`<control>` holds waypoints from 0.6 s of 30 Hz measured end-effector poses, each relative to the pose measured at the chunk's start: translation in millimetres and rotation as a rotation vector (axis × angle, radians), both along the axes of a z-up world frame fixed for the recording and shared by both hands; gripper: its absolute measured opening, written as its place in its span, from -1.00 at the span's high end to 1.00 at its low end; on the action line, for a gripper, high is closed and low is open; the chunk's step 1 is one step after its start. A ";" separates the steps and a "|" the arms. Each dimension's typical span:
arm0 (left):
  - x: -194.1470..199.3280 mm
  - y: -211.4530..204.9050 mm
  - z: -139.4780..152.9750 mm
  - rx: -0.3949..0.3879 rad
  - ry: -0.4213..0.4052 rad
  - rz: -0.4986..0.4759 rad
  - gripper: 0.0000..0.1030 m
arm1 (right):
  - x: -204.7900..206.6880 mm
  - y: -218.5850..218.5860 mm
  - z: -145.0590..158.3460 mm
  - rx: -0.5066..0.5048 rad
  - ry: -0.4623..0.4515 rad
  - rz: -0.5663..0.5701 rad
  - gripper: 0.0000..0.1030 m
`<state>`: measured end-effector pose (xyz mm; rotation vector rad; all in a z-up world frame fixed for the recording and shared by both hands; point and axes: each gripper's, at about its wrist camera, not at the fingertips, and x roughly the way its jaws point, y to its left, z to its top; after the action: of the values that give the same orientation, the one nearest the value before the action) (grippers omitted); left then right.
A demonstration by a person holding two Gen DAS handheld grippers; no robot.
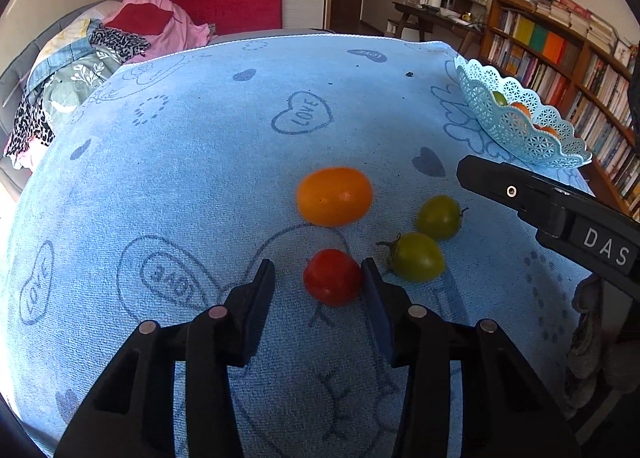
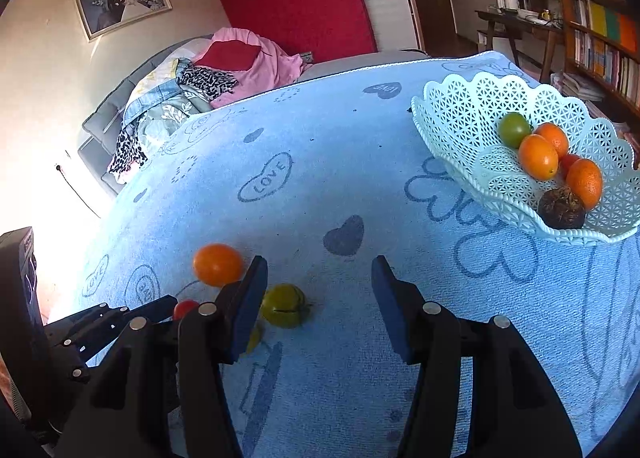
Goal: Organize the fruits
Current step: 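Grasp the red tomato with the left tool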
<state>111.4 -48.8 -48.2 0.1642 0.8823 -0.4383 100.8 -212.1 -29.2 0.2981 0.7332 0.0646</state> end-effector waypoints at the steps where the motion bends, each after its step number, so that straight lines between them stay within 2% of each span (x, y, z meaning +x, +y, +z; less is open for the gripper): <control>1: -0.7 -0.8 -0.7 0.001 0.000 -0.004 0.22 | 0.1 1.6 -0.3 -0.003 0.001 0.007 -0.08; 8: -5.5 -0.1 -0.7 -0.002 -0.026 -0.005 0.43 | 2.1 14.2 -6.0 -0.018 0.014 0.072 -0.03; 13: -6.8 1.7 0.2 0.004 -0.043 0.016 0.43 | 7.2 17.0 -15.5 -0.012 0.047 0.090 0.20; 18: -5.3 3.7 -0.8 0.001 -0.039 0.025 0.43 | 8.9 20.4 -18.8 -0.007 0.059 0.114 0.26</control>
<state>106.1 -45.1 -49.0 0.1619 0.8456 -0.4106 109.7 -191.7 -48.0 0.2524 0.8082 0.1614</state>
